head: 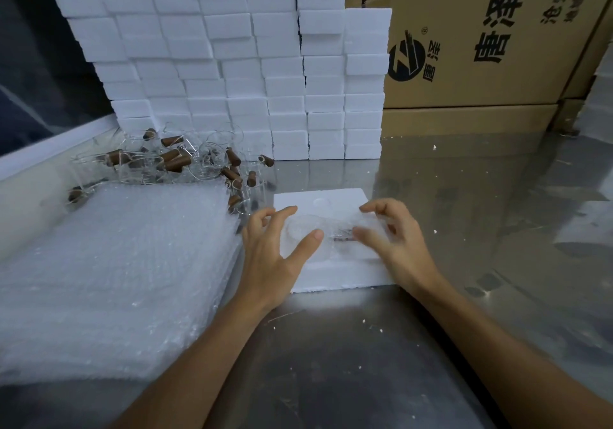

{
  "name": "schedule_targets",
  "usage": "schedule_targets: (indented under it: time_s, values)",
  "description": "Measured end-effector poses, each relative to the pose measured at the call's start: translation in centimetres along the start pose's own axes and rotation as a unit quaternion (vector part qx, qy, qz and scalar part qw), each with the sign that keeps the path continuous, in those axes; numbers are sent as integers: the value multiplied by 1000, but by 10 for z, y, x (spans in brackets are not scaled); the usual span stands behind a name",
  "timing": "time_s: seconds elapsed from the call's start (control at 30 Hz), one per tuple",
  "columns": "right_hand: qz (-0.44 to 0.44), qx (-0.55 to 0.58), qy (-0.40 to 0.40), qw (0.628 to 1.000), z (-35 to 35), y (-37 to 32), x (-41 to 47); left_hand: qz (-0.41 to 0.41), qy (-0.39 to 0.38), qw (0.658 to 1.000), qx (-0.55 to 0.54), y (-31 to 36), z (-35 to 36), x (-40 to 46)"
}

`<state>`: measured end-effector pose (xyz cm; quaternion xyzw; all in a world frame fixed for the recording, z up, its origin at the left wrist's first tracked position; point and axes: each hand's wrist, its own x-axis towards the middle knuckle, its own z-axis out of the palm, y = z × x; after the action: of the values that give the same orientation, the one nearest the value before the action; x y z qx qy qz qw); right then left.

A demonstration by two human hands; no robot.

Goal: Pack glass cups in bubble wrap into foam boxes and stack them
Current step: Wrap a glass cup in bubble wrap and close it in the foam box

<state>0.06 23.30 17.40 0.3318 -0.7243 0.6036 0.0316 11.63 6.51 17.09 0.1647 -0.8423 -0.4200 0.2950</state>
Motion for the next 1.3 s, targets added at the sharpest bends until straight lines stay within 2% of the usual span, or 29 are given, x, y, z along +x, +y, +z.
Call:
schedule_targets:
  time_s: [0.1, 0.17, 0.27, 0.4, 0.53, 0.63, 0.87, 1.3]
  values:
    - [74, 47, 35, 996, -2, -2, 4, -53, -5, 996, -66, -1, -1, 2]
    - [111, 47, 15, 993, -4, 2, 7, -77, -14, 995, -65, -3, -2, 4]
    - [113, 45, 4, 993, -6, 9, 10, -80, -29, 993, -76, -2, -2, 4]
    - [63, 105, 68, 990, -10, 1, 10, -3, -15, 985, -171, 6, -5, -3]
    - [14, 159, 137, 977, -18, -15, 8, 75, 41, 987, -137, 14, -11, -6]
    - [-7, 148, 162, 976, -22, -21, 4, 131, 77, 983, -104, 21, -16, -10]
    - [8, 197, 159, 967, -20, -23, 1, 201, 133, 967, -80, 27, -15, -21]
    - [39, 169, 106, 979, -17, -9, -1, 108, 104, 984, -96, 17, -13, -18]
